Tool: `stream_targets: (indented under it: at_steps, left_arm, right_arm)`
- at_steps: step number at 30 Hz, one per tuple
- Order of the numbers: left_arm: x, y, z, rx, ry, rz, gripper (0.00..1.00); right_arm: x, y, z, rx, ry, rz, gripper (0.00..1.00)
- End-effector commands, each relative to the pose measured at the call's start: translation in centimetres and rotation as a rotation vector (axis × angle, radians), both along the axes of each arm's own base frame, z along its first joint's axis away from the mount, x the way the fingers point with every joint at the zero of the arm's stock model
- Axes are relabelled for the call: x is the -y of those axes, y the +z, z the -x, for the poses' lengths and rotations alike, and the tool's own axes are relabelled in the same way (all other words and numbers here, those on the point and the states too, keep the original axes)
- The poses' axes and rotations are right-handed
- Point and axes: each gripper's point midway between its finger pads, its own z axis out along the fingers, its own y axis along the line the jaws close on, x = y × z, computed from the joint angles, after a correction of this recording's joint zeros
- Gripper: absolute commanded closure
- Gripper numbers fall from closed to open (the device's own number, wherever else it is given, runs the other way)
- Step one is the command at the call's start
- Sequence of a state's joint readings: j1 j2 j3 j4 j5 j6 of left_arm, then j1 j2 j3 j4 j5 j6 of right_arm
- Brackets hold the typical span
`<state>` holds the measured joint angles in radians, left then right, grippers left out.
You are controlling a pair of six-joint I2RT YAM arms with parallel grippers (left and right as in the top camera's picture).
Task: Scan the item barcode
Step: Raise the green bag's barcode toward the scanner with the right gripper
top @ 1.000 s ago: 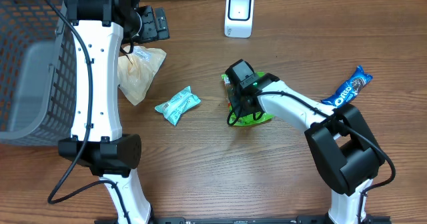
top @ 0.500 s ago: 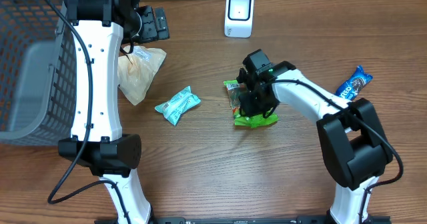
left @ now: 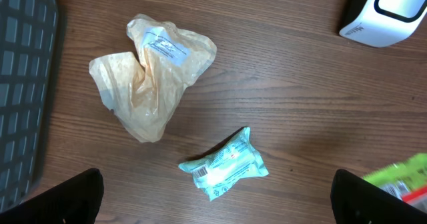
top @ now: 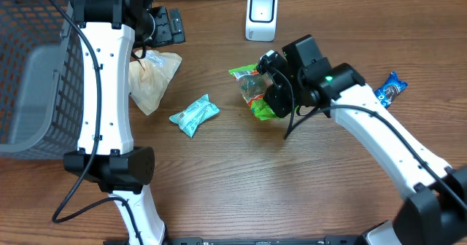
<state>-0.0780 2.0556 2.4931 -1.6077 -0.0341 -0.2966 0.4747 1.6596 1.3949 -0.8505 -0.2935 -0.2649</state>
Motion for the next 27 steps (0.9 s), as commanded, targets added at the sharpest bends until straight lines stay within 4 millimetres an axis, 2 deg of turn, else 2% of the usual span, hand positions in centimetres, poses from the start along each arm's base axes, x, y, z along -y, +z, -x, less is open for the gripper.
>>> stream_targets:
  at_steps: [1,5,6,14,19,27]
  left_arm:
    - [0.0,0.5,0.3,0.01,-0.005,0.0,0.0]
    - [0.0,0.5,0.3,0.01,-0.005,0.0,0.0]
    - [0.0,0.5,0.3,0.01,-0.005,0.0,0.0]
    - [0.0,0.5,0.3,0.01,-0.005,0.0,0.0]
    - [0.0,0.5,0.3,0.01,-0.005,0.0,0.0]
    - [0.0,0.5,0.3,0.01,-0.005,0.0,0.0]
  right_arm:
    - [-1.1,5.9,0.7,0.182,0.15,-0.086,0.96]
    - [-1.2,10.0,2.1,0.312,0.234,-0.134,0.96]
    - [-0.9,11.6,2.5,0.36,0.239,-0.148,0.96]
    - [0.7,18.3,5.4,0.593,0.278,-0.178,0.96]
    - [1.1,19.6,6.2,0.627,0.277,-0.19,0.96]
    - [1.2,19.5,6.2,0.625,0.276,-0.19,0.96]
